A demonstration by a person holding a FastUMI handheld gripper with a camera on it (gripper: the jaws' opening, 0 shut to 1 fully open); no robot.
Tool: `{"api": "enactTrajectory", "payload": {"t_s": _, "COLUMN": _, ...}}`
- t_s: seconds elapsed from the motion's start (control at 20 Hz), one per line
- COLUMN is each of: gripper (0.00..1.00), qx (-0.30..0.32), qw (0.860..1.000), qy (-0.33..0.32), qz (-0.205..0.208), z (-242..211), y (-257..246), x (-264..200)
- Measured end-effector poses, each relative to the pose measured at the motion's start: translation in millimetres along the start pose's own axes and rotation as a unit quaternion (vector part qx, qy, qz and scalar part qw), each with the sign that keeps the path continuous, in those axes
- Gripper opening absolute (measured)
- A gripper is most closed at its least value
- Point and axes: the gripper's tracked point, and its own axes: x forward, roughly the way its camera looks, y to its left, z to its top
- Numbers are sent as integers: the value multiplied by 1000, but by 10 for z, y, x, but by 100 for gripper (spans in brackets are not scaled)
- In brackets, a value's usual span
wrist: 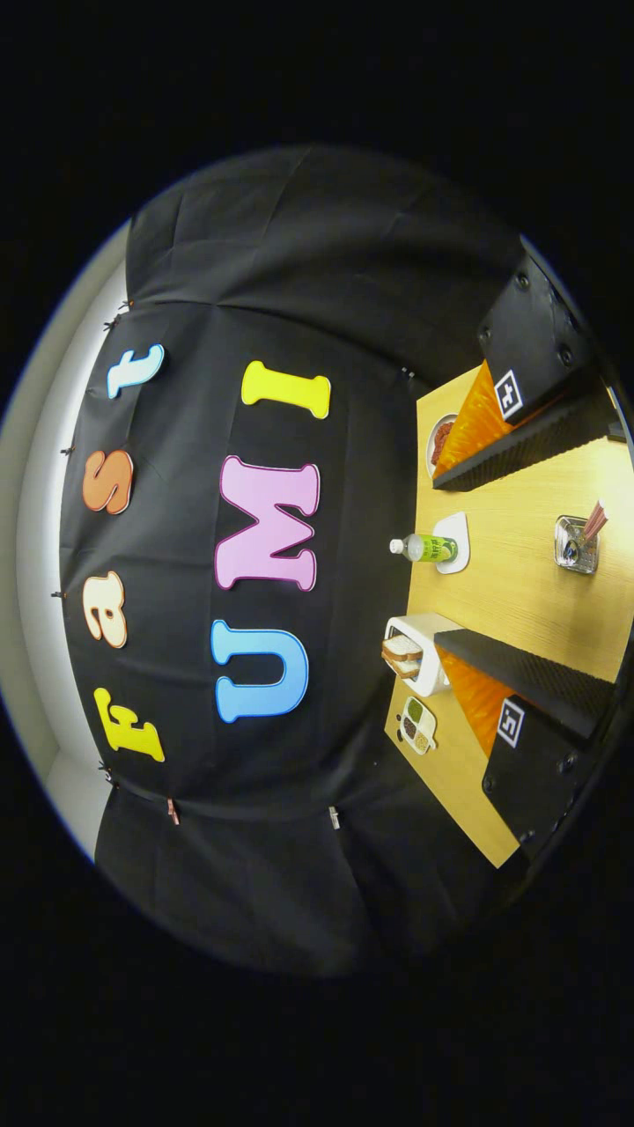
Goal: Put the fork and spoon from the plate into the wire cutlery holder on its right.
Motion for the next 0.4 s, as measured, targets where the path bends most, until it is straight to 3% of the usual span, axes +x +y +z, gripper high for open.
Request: {"api": "enactTrajectory", "payload": {"t_s": 0.4, "gripper": 98, "qx": 2, "qw": 1000, "qy": 6, "qz": 4, "z": -24, "y": 19, "x": -9}}
